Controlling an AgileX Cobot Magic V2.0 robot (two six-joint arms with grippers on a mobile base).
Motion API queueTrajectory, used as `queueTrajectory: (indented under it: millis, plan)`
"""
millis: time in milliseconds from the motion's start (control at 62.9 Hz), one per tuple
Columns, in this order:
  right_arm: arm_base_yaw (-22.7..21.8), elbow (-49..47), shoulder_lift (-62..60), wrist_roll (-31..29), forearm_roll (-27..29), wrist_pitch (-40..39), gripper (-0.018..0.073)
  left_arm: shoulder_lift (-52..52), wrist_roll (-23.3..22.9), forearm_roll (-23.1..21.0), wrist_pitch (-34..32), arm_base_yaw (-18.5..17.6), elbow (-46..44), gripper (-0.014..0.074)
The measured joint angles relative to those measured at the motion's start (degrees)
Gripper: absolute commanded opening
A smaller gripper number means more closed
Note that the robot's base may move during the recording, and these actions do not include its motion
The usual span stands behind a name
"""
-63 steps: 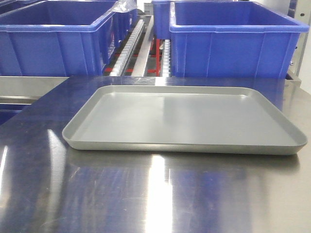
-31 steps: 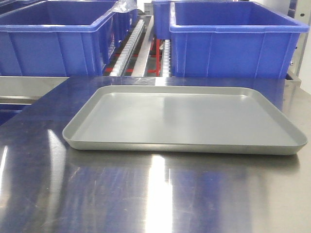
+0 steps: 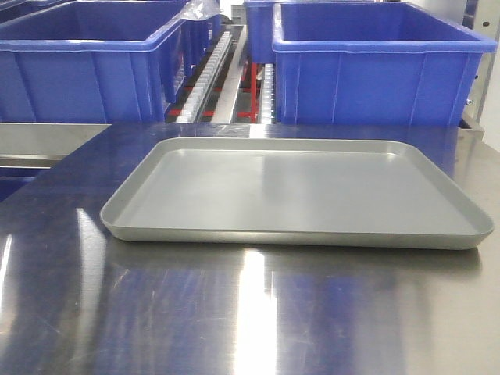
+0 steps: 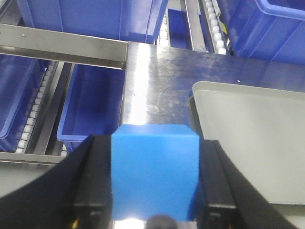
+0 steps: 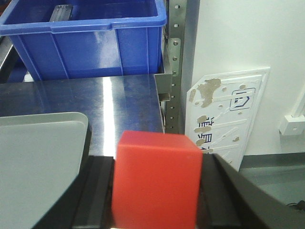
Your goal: Sort and place red and blue blocks on shelf
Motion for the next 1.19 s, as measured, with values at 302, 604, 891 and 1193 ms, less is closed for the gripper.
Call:
queueTrajectory:
  millis: [302,604,891,1193]
  plan:
    - [0.0,0.0,0.0,0.0,0.0,0.0,0.0055,-0.1,0.0,0.8,-1.6,0.0,1.1,0.0134]
    - [0.0,0.0,0.0,0.0,0.0,0.0,0.0055,-0.1,0.0,0.9,-1.6,0.0,1.1,0.0134]
    - [0.0,0.0,0.0,0.0,0.0,0.0,0.0055,-0.1,0.0,0.9,-1.6,0.0,1.1,0.0134]
    - [0.0,0.0,0.0,0.0,0.0,0.0,0.0055,-0.1,0.0,0.9,-1.6,0.0,1.2,0.0134]
